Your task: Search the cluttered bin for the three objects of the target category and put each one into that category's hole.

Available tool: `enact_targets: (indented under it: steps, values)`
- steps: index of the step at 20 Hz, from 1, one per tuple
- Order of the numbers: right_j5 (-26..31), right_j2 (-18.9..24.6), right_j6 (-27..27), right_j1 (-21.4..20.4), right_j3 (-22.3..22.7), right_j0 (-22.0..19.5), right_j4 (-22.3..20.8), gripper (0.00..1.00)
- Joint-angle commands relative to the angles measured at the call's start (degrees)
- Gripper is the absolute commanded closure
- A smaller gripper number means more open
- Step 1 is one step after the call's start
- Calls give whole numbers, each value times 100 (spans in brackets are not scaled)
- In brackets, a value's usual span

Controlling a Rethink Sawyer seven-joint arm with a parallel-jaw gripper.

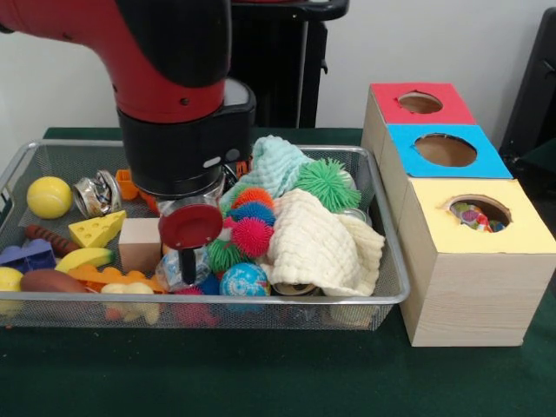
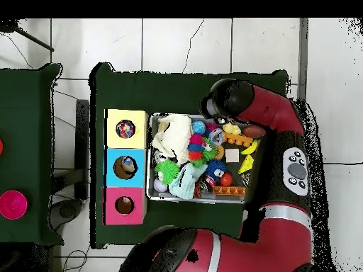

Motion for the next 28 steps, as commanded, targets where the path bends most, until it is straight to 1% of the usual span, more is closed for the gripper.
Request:
enact_targets:
  steps: [1, 3, 6, 8, 9, 10, 11, 12, 13, 14, 15, 18, 23, 26, 28]
  values:
    - [-388, 172, 96, -105, 1392, -90, -85, 100]
    - [-478, 138, 37, -162, 1517, -39, -186, 100]
    - [-486, 63, 136, -236, 1674, 69, -228, 100]
    - [-464, 24, 234, -166, 1629, 129, -242, 100]
    - [-418, 14, 257, -35, 1451, 130, -250, 100]
    - [-499, 16, 273, 14, 1484, 129, -256, 100]
    - [-515, 28, 348, 141, 1336, 190, -242, 100]
    - [-683, 48, 374, 231, 1353, 186, -252, 100]
    - [-745, 43, 382, 436, 1129, 163, -276, 100]
    - [-944, -14, 415, 597, 1017, 177, -357, 100]
    - [-1018, 26, 354, 772, 867, 124, -358, 100]
    - [-1296, 78, 148, 1036, 722, -12, -408, 100]
    - [-1166, 224, -314, 1076, 716, -268, -375, 100]
    - [-1334, 210, -165, 1164, 750, -218, -340, 100]
    - [-1254, 116, 73, 1210, 653, -54, -289, 100]
